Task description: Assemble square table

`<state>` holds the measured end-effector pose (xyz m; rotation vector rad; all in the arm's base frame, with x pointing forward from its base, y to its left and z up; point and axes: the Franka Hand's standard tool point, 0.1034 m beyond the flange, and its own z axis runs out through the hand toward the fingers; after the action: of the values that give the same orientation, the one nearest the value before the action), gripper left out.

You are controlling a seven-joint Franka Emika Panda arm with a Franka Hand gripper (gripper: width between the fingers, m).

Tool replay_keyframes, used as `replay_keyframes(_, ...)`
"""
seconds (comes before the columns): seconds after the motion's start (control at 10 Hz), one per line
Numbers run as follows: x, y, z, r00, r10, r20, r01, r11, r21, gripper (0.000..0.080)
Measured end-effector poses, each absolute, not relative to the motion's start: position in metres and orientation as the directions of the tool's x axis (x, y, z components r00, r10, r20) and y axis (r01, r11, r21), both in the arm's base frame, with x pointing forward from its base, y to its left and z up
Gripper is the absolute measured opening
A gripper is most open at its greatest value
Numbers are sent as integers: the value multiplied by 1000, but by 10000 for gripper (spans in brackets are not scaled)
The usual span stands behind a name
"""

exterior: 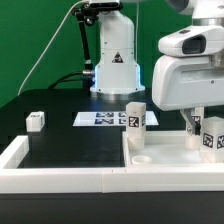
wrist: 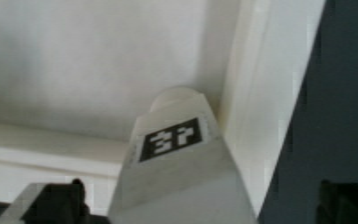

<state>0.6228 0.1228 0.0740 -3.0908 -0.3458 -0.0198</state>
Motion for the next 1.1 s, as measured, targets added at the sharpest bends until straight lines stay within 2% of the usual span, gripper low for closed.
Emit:
replay_keyframes(0.1,623,123,74,980,198,15,198,-980,-31,649)
replay_keyframes(0.2,623,123,74,980,198,15,199,-980,-31,530)
replay_keyframes(0.3,623,123,74,980,198,15,198,-980,-31,530)
replay_keyframes(0.4,623,123,74,982,188,15,188,-982,-31,355)
replay_keyframes(0.5,623,121,74,987,159,14,160,-987,-30,291)
replay_keyframes(0.7,623,121,74,994,106,12,106,-994,-33,291)
replay_keyframes(0.9,624,120,74,980,-201,12,-200,-978,-52,291)
replay_keyframes(1.1,624,120,73,873,-487,14,-485,-872,-69,291)
